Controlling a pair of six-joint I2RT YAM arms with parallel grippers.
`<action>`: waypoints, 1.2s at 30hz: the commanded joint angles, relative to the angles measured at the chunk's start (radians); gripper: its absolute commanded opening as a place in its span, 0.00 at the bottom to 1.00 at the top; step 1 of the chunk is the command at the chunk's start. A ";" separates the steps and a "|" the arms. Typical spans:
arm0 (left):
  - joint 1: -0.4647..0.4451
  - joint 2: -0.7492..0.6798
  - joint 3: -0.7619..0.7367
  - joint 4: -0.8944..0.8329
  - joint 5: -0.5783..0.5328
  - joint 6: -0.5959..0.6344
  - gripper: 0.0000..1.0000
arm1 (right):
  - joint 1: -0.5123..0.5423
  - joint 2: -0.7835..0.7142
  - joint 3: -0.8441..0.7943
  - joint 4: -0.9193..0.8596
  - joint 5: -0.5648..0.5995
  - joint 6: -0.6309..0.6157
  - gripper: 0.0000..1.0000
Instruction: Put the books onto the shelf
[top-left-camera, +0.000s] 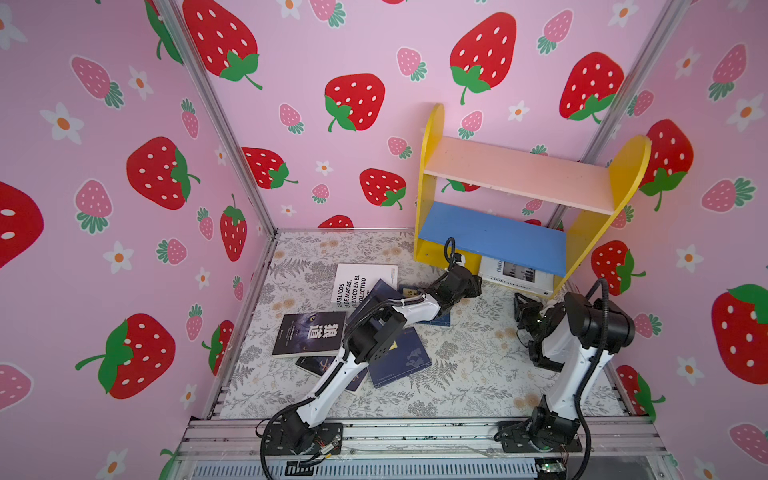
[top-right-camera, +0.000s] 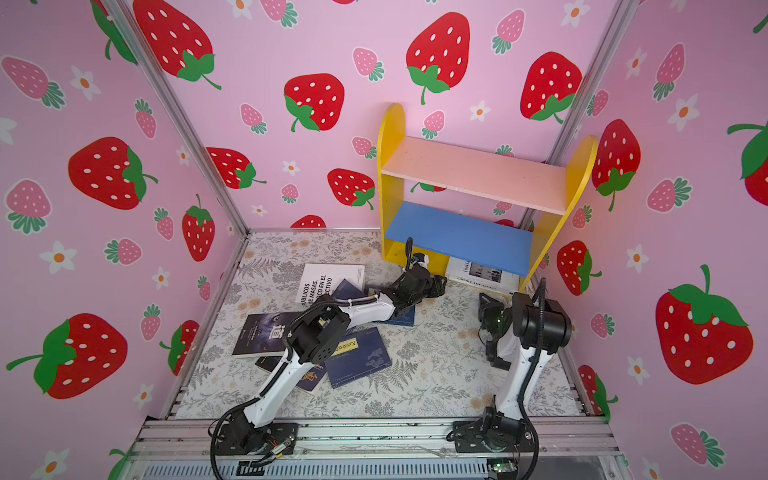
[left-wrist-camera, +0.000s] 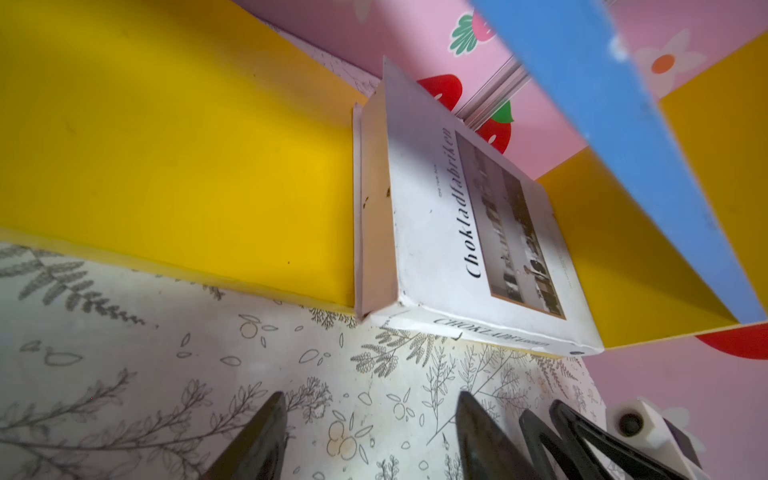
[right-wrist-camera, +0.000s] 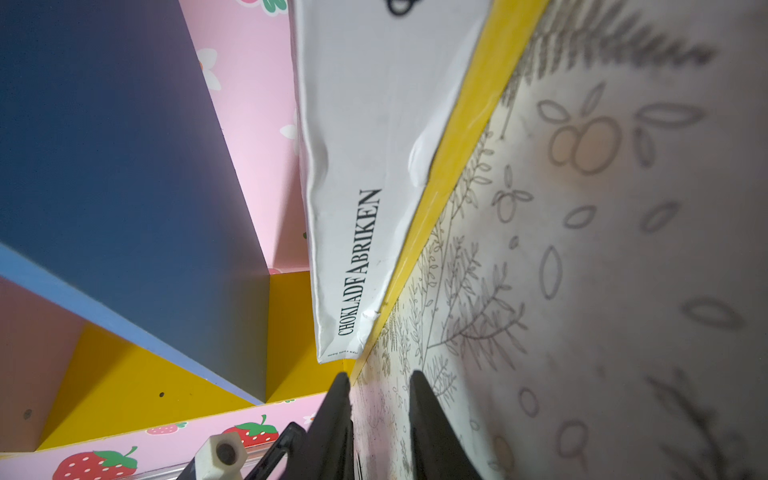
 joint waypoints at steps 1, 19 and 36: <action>0.003 0.037 0.054 -0.050 -0.014 0.002 0.61 | 0.001 0.097 -0.074 0.303 0.035 -0.012 0.28; -0.010 0.224 0.318 -0.147 -0.074 -0.087 0.54 | -0.007 0.125 -0.068 0.303 0.021 -0.007 0.28; -0.018 0.222 0.342 -0.171 -0.066 -0.092 0.54 | -0.020 0.135 -0.074 0.307 0.013 -0.003 0.28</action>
